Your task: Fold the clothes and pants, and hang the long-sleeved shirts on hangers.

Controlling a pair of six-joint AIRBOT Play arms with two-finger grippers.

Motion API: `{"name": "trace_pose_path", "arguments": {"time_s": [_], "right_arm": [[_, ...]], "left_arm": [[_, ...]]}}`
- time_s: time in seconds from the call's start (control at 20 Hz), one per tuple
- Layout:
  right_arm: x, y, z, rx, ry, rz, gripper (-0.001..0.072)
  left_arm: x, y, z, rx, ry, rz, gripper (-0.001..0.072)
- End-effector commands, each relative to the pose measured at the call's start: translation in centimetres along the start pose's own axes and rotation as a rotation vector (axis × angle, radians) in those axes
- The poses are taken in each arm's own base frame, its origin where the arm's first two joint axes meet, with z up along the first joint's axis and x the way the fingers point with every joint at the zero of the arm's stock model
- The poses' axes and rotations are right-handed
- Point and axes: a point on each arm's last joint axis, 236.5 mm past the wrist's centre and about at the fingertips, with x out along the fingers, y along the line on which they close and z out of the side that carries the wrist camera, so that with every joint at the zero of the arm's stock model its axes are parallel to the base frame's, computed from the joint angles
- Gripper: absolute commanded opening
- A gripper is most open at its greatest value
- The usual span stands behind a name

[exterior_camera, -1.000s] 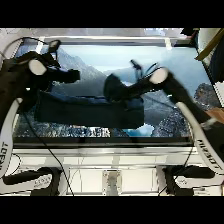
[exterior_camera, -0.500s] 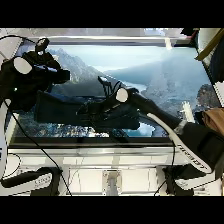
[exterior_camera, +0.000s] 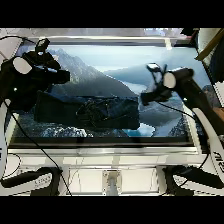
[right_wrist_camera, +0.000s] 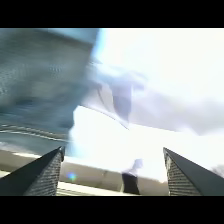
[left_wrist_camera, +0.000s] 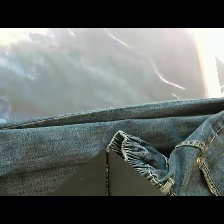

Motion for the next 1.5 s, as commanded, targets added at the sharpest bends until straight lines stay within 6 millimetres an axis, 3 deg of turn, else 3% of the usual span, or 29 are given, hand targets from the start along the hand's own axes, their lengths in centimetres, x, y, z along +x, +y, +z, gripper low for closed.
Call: {"name": "trace_pose_path", "arguments": {"time_s": [0.0,0.1,0.25,0.4,0.65,0.75,0.85,0.95,1.05,1.15,1.45], "right_arm": [[3.1,-5.0,-3.3,0.16,0.067,0.059,0.0641],[3.7,-7.7,-4.0,0.228,0.091,0.043,0.0641],[3.7,-10.0,-2.2,0.357,-0.007,0.028,0.0641],[3.6,-8.6,-0.8,0.414,-0.051,0.099,0.0641],[2.6,-6.0,4.0,0.423,-0.225,0.262,0.0641],[3.5,-5.8,3.4,0.423,-0.183,0.296,0.0642],[5.4,-5.1,1.3,0.438,-0.088,0.374,0.0641],[7.0,-3.2,0.3,0.466,-0.054,0.531,0.064],[7.3,-1.1,1.1,0.505,-0.104,0.729,0.0639],[7.6,-0.3,1.6,0.52,-0.128,0.847,0.0639],[10.5,0.0,0.1,0.524,-0.044,0.888,0.0663]], "left_arm": [[0.0,0.0,-0.3,0.0,0.013,-0.001,0.002],[0.0,0.0,-0.3,-0.001,0.013,-0.002,0.002],[0.0,-0.1,-0.3,-0.01,0.013,-0.005,0.002],[0.0,-0.1,-0.3,-0.01,0.013,-0.005,0.002],[0.0,-0.1,-0.3,-0.01,0.014,-0.005,0.002],[0.0,-0.1,-0.3,-0.01,0.014,-0.005,0.002],[0.0,-0.1,-0.3,-0.009,0.014,-0.005,0.002],[0.0,-0.1,-0.3,-0.009,0.014,-0.005,0.002],[0.0,-0.1,-0.3,-0.01,0.014,-0.005,0.0021],[0.0,-0.1,-0.4,-0.01,0.015,-0.005,0.0021],[0.3,0.0,-0.4,-0.012,0.02,-0.005,0.0021]]}}
